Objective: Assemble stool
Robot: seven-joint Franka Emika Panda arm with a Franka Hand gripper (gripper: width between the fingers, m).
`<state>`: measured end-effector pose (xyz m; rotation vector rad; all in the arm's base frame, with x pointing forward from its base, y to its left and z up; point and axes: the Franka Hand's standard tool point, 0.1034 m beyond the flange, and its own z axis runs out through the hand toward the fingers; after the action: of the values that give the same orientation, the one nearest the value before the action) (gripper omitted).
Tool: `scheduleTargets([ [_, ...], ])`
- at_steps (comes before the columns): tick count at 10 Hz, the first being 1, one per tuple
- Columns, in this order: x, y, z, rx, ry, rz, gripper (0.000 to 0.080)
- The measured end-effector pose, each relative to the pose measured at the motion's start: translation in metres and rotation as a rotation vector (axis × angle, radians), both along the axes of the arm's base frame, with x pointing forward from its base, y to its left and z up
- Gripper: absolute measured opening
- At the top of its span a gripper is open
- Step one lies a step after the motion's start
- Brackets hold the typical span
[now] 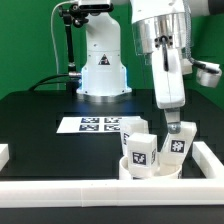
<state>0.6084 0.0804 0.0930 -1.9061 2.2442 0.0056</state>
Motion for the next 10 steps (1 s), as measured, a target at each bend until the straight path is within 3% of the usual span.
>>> scheduleTargets([
  [3,0.005,0.003,0.021,0.005,-0.007,0.062,0.0648],
  [6,0.004,0.002,0.019,-0.009,-0.012,0.124,0.0648],
  [7,0.004,0.0,0.018,-0.073,-0.018,0.315,0.0648],
  [10,0.002,0.007,0.018,-0.157,-0.025,0.594,0.0648],
])
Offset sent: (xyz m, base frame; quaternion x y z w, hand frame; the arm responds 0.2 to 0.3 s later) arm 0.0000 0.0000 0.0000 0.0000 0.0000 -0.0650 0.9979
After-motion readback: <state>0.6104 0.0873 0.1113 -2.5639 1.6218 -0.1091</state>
